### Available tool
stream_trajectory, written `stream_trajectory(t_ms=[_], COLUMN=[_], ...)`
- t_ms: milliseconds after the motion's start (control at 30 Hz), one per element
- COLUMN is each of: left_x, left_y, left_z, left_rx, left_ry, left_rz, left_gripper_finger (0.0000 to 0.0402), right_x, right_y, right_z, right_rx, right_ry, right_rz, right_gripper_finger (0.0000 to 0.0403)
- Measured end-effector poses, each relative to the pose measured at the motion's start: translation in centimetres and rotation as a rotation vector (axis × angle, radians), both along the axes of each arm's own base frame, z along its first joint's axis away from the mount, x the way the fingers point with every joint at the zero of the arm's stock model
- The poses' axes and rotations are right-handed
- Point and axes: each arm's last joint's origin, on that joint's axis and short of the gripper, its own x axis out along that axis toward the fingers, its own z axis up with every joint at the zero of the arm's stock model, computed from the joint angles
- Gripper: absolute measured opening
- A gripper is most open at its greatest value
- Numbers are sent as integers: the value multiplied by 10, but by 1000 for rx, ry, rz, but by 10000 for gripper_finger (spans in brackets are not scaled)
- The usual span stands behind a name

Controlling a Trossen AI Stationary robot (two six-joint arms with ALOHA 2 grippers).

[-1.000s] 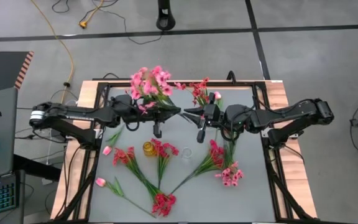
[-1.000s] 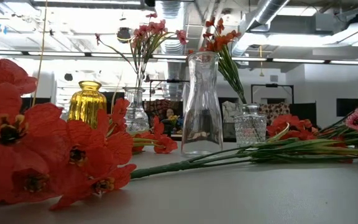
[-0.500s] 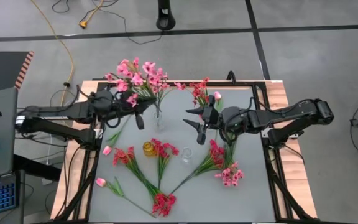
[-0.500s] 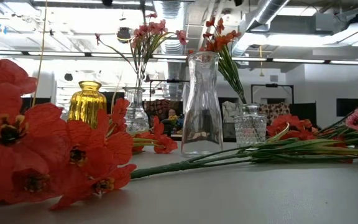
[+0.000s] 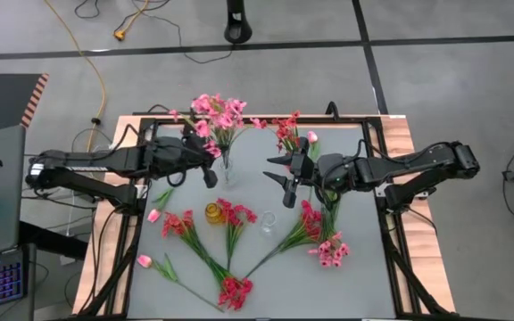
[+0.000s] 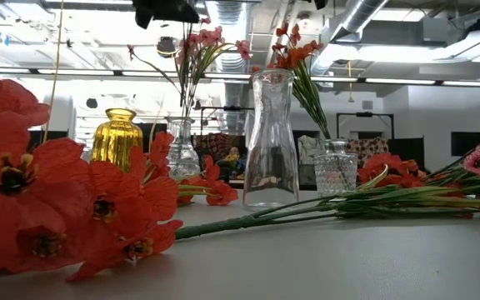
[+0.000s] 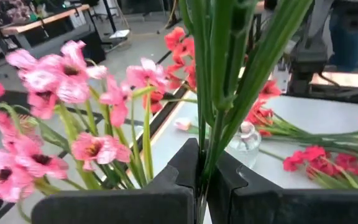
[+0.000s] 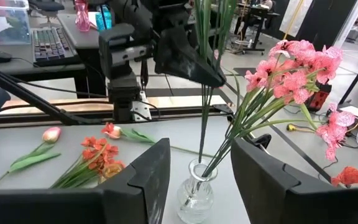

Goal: Sort flowers into vase by color
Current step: Put the top pink flowers into the top left transparent vase

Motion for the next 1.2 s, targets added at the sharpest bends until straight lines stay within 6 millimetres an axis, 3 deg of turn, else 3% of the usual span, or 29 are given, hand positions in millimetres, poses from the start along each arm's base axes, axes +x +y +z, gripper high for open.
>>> stream_trajectory(t_ms=[333,700,867,1200], left_x=[11,-18,-24,-24], left_y=[2,1,2,2], left_z=[-18,-76,-90,-93], left_rx=[11,-11,-49,-70], left_ry=[31,-104,-108,-107], left_rz=[62,104,153,161], left_gripper_finger=[0,0,0,17], right_x=[0,0,0,0], right_y=[0,0,0,0], right_z=[0,0,-1,-2], right_rx=[0,-1,-1,-3], right_ry=[1,5,6,18], right_rz=[0,0,0,0], right_gripper_finger=[194,194,194,194])
